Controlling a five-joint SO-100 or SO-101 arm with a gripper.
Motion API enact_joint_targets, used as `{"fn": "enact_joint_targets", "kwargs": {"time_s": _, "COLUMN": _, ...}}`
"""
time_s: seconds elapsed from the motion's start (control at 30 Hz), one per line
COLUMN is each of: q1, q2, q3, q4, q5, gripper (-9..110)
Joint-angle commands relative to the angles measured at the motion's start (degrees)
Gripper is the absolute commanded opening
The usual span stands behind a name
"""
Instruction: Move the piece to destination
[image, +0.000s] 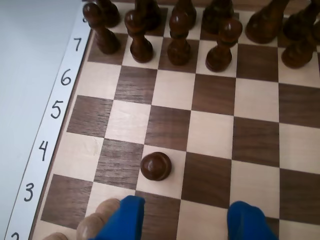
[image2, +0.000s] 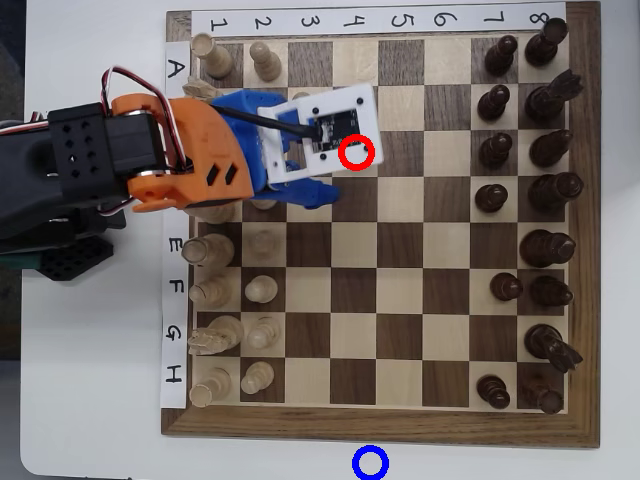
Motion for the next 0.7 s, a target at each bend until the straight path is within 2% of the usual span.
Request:
{"fn": "enact_joint_targets", "kwargs": {"time_s": 0.0, "q1": -2.37, "q2": 1.41, "q3": 0.09, "q4": -10.63, "q5": 11.60, "gripper": 25}}
{"fn": "enact_joint_targets", "kwargs": {"time_s": 0.67, "q1": -5.45, "q2": -4.66, "q3": 4.04, "q4": -18.28, "q5": 13.80, "gripper": 27}}
